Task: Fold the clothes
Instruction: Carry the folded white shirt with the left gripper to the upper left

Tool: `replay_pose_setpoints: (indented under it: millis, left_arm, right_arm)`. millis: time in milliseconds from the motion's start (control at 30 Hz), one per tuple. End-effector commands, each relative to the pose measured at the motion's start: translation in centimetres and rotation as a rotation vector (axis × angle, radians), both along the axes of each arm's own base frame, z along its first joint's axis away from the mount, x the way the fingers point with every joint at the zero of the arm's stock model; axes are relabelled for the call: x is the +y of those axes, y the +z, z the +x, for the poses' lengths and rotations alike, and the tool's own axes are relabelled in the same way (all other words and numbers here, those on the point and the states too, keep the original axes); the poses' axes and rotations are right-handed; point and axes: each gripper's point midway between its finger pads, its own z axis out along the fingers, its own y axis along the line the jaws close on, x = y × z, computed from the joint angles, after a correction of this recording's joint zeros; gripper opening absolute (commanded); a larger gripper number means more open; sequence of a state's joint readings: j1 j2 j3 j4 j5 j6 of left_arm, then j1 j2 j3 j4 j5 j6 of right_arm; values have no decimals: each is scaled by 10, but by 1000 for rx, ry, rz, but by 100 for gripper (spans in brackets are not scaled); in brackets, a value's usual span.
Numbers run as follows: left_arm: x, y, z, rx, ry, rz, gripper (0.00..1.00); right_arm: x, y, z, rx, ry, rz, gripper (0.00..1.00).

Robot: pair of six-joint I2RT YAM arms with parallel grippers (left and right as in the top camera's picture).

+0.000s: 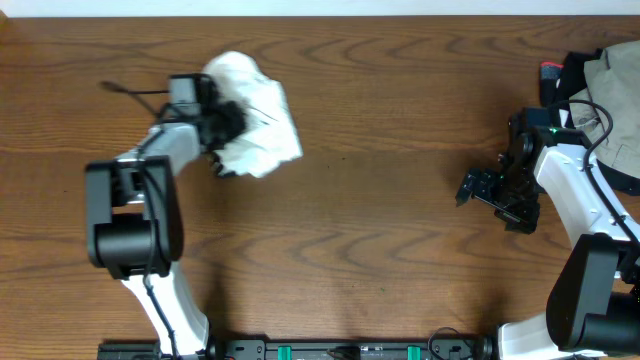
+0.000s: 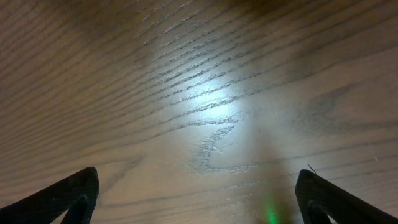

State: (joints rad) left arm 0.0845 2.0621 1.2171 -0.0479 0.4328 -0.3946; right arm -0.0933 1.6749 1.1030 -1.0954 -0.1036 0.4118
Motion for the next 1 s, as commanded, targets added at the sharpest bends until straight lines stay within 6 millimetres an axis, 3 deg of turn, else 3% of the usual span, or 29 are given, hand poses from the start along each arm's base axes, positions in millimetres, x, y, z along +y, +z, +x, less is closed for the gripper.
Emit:
replay_pose_setpoints:
  millis: [0, 133, 267, 633, 967]
  left_arm:
    - [77, -36, -11, 91, 295, 82, 6]
    - [126, -21, 10, -14, 543, 33, 6]
    - [151, -16, 31, -79, 759, -48, 6]
    - [170, -39, 113, -99, 975, -271, 7]
    - [189, -21, 134, -241, 1240, -348, 6]
  right_arm:
    - [-3, 2, 2, -10, 6, -10, 99]
    - [-3, 2, 1, -3, 6, -10, 99]
    - [-3, 3, -3, 11, 6, -8, 99]
    - [-2, 3, -7, 28, 6, -7, 99]
    - [-2, 4, -10, 42, 6, -5, 99]
